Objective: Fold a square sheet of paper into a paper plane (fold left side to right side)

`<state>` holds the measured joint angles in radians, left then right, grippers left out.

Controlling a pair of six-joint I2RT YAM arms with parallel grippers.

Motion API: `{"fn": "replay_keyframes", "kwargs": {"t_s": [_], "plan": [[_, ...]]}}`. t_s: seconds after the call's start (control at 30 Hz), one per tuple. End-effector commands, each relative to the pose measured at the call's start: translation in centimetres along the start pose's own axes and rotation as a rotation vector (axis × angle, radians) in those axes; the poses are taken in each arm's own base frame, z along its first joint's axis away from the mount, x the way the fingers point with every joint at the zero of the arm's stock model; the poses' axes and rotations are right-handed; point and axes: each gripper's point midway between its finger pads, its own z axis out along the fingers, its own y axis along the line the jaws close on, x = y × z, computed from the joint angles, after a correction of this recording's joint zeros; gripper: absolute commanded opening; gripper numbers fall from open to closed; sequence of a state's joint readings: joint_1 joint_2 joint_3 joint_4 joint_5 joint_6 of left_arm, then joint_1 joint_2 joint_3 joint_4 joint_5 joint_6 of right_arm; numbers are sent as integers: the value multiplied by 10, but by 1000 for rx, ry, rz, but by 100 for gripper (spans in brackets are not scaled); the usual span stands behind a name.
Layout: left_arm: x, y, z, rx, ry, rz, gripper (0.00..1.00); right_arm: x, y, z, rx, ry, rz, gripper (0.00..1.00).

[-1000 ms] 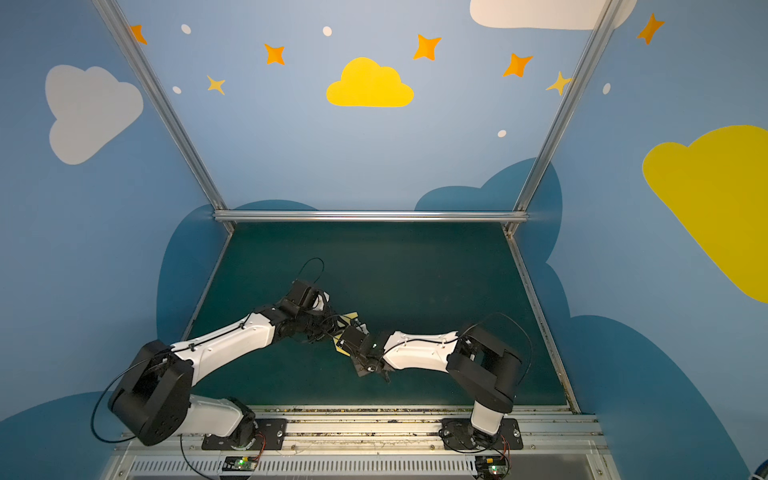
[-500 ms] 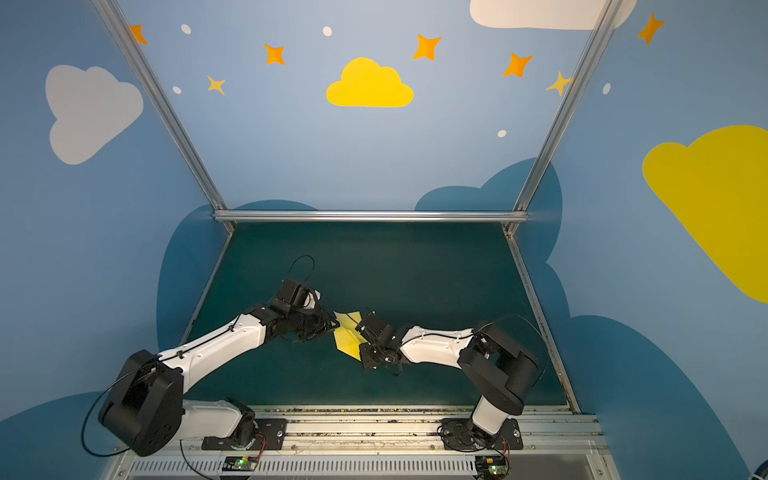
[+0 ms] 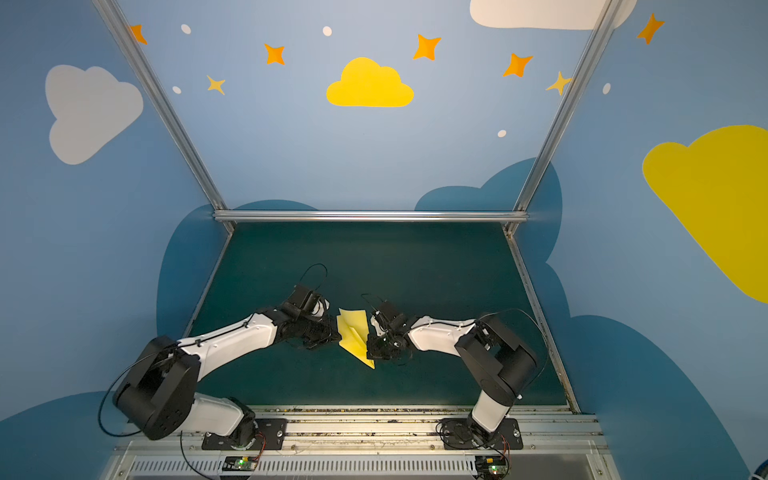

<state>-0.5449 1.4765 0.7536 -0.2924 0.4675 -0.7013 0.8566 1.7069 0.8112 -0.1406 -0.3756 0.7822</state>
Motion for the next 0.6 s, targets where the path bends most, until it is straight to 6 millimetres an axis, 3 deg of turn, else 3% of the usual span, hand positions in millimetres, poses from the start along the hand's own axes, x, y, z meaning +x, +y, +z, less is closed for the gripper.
{"fn": "replay_keyframes", "kwargs": {"t_s": [0.0,0.33,0.57], "plan": [[-1,-14,10,18,22,66,4,35,-37,30,51,119,76,0],[-5,-27,29,44,43,96,4,37,-43,30,45,120,79,0],[-7,-25,37,31,49,96,4,37,-45,30,49,115,76,0]]}}
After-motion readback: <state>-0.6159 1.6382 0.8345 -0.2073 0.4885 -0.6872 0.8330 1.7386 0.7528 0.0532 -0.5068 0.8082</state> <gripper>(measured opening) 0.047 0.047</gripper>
